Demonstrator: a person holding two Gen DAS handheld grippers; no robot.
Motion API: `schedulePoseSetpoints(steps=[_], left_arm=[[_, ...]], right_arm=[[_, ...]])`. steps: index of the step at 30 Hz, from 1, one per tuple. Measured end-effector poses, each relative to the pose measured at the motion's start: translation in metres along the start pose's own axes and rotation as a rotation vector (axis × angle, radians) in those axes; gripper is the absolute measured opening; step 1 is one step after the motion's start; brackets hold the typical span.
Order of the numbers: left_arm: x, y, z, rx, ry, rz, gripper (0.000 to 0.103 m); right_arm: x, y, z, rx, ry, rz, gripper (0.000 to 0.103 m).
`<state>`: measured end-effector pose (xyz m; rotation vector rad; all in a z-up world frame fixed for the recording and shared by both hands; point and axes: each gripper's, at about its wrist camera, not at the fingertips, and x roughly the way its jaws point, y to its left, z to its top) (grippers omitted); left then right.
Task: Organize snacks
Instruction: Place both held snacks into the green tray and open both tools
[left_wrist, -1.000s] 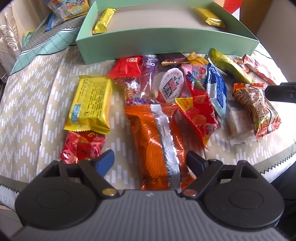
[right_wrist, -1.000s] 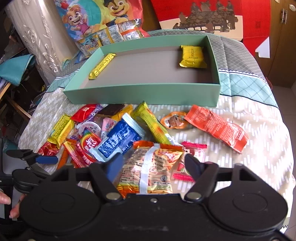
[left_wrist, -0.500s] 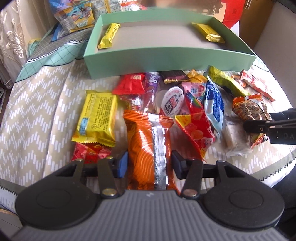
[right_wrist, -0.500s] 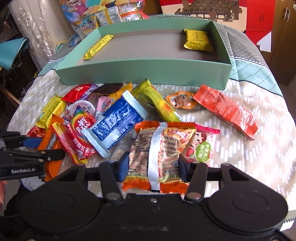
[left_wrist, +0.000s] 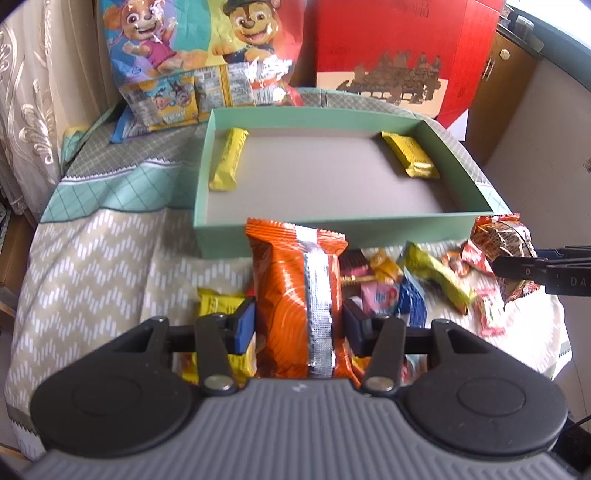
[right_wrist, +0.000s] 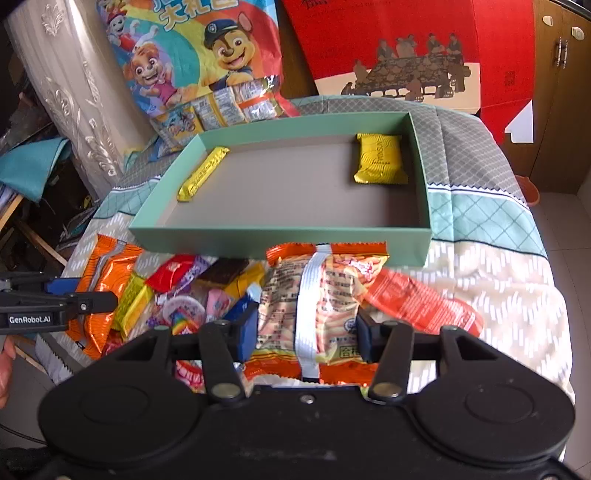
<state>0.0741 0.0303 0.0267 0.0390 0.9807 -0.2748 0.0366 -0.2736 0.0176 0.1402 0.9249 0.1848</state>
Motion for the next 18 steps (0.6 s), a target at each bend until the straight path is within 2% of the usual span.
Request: schedulePoseSetpoints(steps=[7, 13, 18], left_arm=[[0.040, 0.017, 0.077, 0.028, -0.035, 0.057, 0.048], [0.098, 0.027, 0.130, 0.021, -0.044, 0.081, 0.048], [0.144, 0.030, 0.156, 0.014, -0.017, 0.096, 0.048]], right_arm=[[0.035, -0.019, 0.071, 0.046, -0.058, 0.015, 0.050], [0.101, -0.028, 0.130, 0.041, -0.074, 0.016, 0.050], [0.155, -0.038, 0.164, 0.047, -0.056, 0.005, 0.050]])
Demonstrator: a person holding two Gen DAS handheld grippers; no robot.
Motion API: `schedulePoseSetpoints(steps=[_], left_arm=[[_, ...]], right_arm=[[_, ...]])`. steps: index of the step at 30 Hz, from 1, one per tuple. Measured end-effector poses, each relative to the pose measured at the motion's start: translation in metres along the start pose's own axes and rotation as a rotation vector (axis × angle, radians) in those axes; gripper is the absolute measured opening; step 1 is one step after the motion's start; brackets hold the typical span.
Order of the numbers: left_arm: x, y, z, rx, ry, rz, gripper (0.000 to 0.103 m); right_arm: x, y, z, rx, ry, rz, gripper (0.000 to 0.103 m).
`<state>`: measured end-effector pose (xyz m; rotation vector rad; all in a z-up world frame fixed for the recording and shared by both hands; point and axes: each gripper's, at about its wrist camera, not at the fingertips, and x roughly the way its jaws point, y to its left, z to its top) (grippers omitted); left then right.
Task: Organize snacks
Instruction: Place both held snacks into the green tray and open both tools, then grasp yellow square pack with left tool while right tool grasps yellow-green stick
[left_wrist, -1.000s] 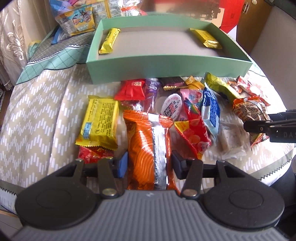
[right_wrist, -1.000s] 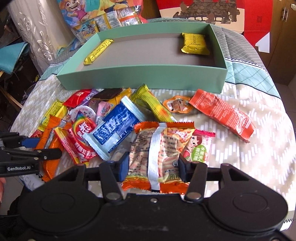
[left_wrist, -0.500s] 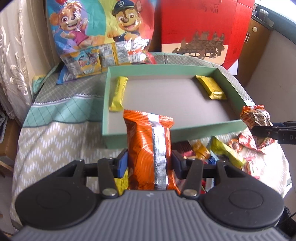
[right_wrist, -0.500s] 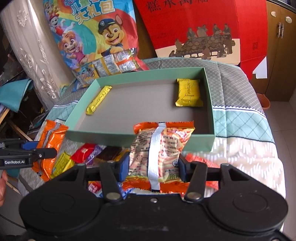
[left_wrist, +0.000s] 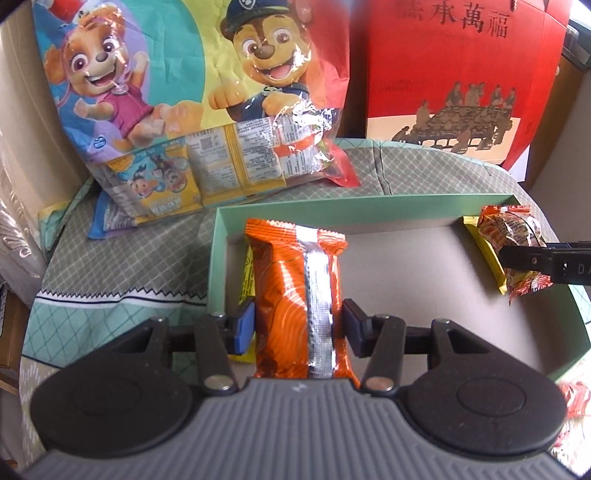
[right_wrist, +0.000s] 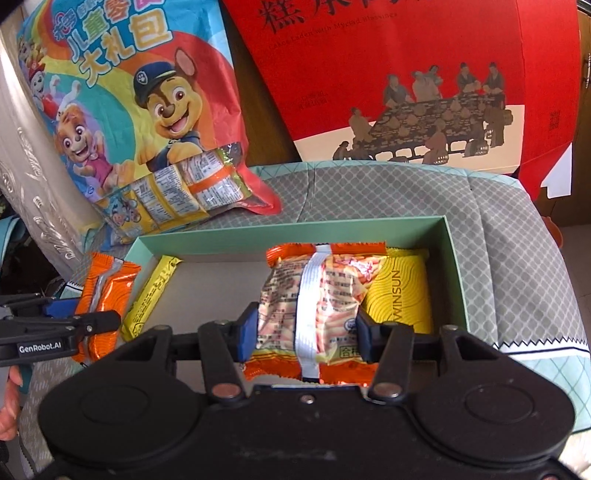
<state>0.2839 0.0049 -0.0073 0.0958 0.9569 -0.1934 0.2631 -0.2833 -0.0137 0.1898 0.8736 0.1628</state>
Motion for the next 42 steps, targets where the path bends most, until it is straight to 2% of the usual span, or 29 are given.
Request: schedulePoseSetpoints(steps=[7, 10, 11, 12, 13, 14, 19, 25, 35, 42], left_arm=[[0.049, -0.001, 0.015, 0.006, 0.040, 0.012, 0.048], [0.062, -0.005, 0.017, 0.013, 0.053, 0.029, 0.052], [0.065, -0.006, 0.017, 0.017, 0.052, 0.045, 0.065], [0.066, -0.008, 0.016, 0.021, 0.048, 0.067, 0.075], [0.065, -0.009, 0.015, 0.023, 0.036, 0.087, 0.091], [0.063, -0.010, 0.013, 0.022, 0.024, 0.101, 0.096], [0.051, -0.010, 0.008, -0.009, 0.038, 0.070, 0.100], [0.023, -0.017, -0.007, 0.006, 0.033, 0.053, 0.103], [-0.033, -0.028, -0.038, 0.018, 0.020, 0.022, 0.103], [-0.064, -0.023, -0.072, 0.012, 0.024, 0.012, 0.103]], right_arm=[[0.057, -0.006, 0.020, -0.008, 0.030, -0.013, 0.051], [0.068, -0.009, 0.021, -0.007, 0.032, -0.008, 0.055], [0.070, -0.010, 0.020, -0.012, 0.030, -0.011, 0.067], [0.071, -0.009, 0.021, -0.012, 0.027, -0.015, 0.087], [0.070, -0.009, 0.020, -0.011, 0.014, -0.015, 0.095], [0.065, -0.009, 0.019, -0.011, -0.007, -0.011, 0.101], [0.049, -0.009, 0.018, -0.004, -0.019, 0.003, 0.103], [0.023, -0.010, 0.008, 0.003, -0.021, -0.006, 0.103], [-0.038, -0.003, -0.025, 0.031, -0.020, 0.004, 0.103], [-0.076, 0.011, -0.055, 0.032, -0.010, 0.026, 0.103]])
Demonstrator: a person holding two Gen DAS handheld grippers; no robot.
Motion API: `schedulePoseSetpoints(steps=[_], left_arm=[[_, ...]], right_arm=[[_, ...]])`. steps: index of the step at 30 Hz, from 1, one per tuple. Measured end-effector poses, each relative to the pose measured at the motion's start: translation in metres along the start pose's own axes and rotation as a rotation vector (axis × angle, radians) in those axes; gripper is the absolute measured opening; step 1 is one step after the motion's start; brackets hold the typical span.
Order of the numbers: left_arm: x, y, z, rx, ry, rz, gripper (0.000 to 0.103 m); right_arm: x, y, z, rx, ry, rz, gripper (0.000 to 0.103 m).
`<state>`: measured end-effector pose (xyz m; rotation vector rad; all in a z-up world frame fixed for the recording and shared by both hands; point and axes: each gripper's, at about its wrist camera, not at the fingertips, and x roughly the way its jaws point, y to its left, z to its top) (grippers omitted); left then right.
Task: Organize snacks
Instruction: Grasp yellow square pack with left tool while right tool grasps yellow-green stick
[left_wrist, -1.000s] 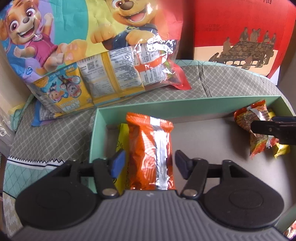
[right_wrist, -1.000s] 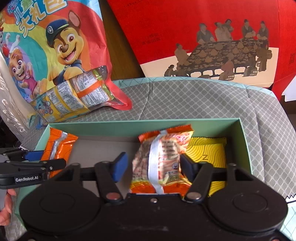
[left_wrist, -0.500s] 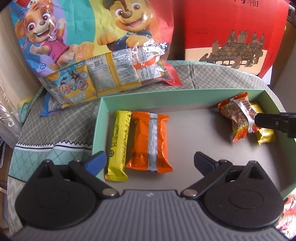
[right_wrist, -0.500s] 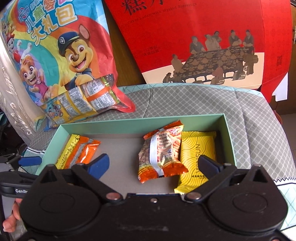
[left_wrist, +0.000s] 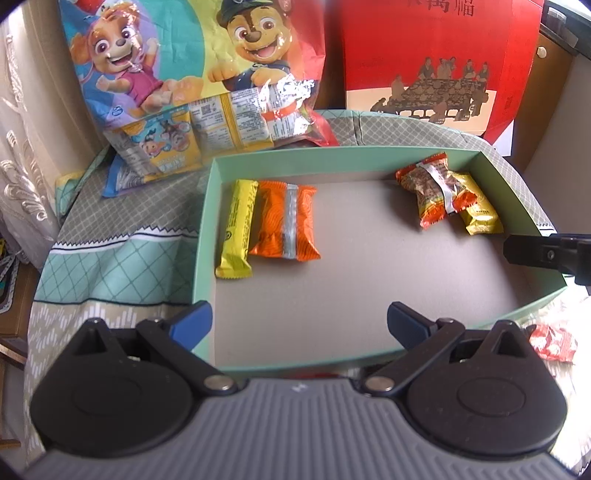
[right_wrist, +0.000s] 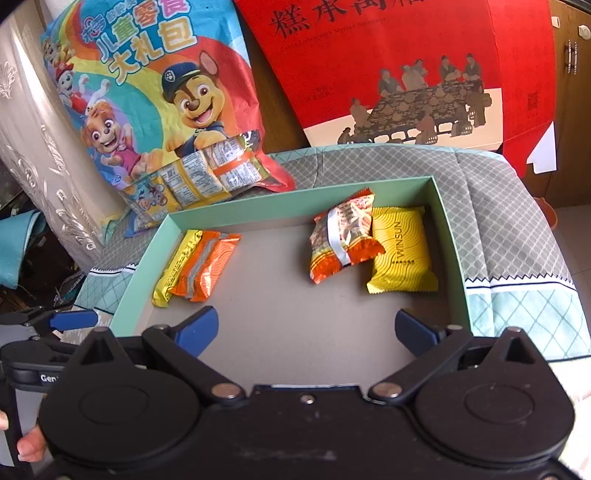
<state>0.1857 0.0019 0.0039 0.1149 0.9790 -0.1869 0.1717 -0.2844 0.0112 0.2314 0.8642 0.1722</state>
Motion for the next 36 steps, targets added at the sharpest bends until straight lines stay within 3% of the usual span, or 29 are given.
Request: schedulePoseSetpoints(steps=[9, 15, 24, 31, 34, 36], left_arm=[[-0.016, 0.024, -0.054, -0.008, 0.043, 0.021, 0.103], [-0.012, 0.045, -0.084, -0.067, 0.104, 0.043, 0.103], [-0.001, 0.046, -0.114, -0.063, 0.160, 0.050, 0.103], [0.002, 0.049, -0.118, -0.079, 0.172, 0.043, 0.103], [0.002, 0.049, -0.119, -0.076, 0.169, 0.039, 0.103], [0.001, 0.047, -0.121, -0.070, 0.153, 0.038, 0.093]], right_arm=[[-0.021, 0.012, -0.044, 0.006, 0.061, 0.021, 0.103], [-0.021, 0.010, -0.068, 0.048, 0.105, 0.037, 0.103], [-0.019, 0.004, -0.089, 0.071, 0.127, 0.028, 0.102], [-0.012, 0.000, -0.090, 0.062, 0.138, 0.010, 0.076], [-0.009, 0.000, -0.095, 0.043, 0.155, -0.010, 0.055], [-0.008, 0.002, -0.101, 0.022, 0.172, -0.019, 0.036]])
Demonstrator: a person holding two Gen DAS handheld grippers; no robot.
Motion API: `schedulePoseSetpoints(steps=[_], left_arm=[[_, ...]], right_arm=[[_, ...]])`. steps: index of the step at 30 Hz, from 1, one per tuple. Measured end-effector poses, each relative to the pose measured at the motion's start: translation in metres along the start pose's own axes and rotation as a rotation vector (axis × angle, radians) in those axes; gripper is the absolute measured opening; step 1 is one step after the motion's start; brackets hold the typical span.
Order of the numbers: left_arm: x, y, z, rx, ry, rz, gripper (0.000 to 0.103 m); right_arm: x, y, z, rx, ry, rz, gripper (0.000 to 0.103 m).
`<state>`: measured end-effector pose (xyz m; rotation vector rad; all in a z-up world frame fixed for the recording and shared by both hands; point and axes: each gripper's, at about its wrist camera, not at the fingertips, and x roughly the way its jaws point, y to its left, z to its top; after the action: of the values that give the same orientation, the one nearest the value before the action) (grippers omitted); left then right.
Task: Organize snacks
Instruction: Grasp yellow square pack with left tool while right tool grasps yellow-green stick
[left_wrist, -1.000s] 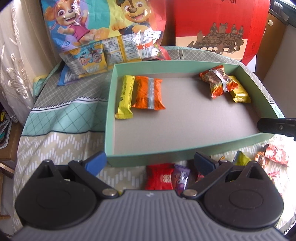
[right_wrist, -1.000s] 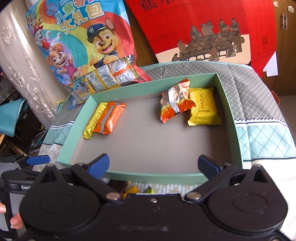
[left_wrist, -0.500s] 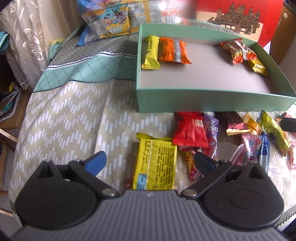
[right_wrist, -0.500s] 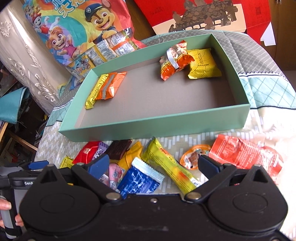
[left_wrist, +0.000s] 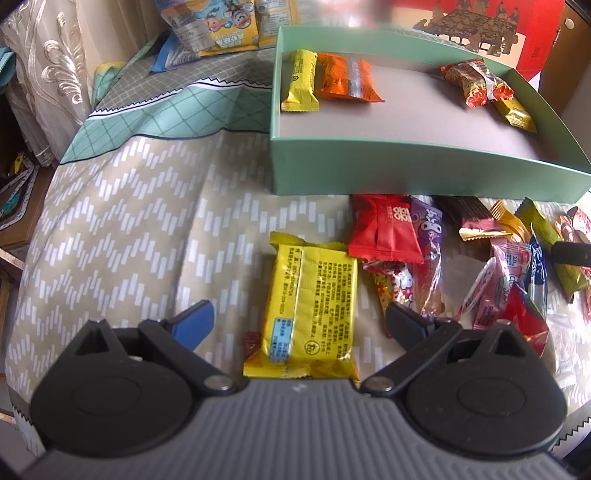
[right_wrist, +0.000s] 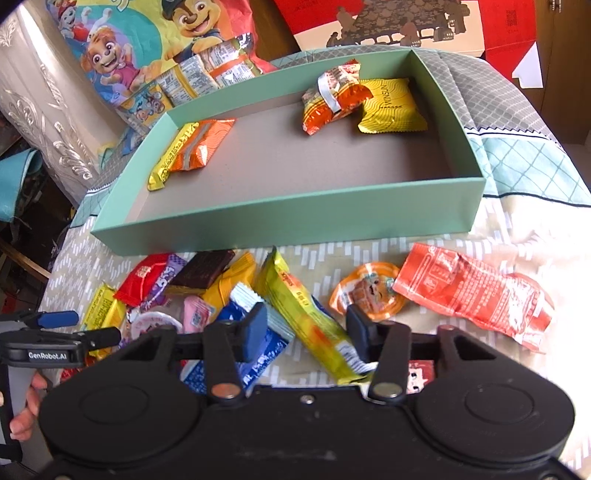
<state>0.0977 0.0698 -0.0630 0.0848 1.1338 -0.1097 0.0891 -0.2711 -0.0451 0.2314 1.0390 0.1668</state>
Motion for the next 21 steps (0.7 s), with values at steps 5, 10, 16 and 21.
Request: schedulePoseSetpoints(steps=[5, 10, 16, 21], left_arm=[[-0.002, -0.006, -0.004, 0.010, -0.019, -0.003, 0.047], [-0.001, -0.007, -0.006, 0.016, -0.013, -0.019, 0.048], [-0.001, -0.001, -0.009, 0.002, -0.004, -0.013, 0.059], [-0.001, 0.002, -0.012, -0.007, -0.001, -0.010, 0.064]], right_arm=[[0.006, 0.005, -0.013, -0.029, 0.036, 0.008, 0.031], [0.006, 0.006, -0.012, -0.044, 0.032, 0.001, 0.031], [0.001, 0.003, -0.016, -0.075, 0.038, -0.002, 0.032], [-0.004, 0.003, -0.023, -0.108, 0.028, -0.018, 0.032]])
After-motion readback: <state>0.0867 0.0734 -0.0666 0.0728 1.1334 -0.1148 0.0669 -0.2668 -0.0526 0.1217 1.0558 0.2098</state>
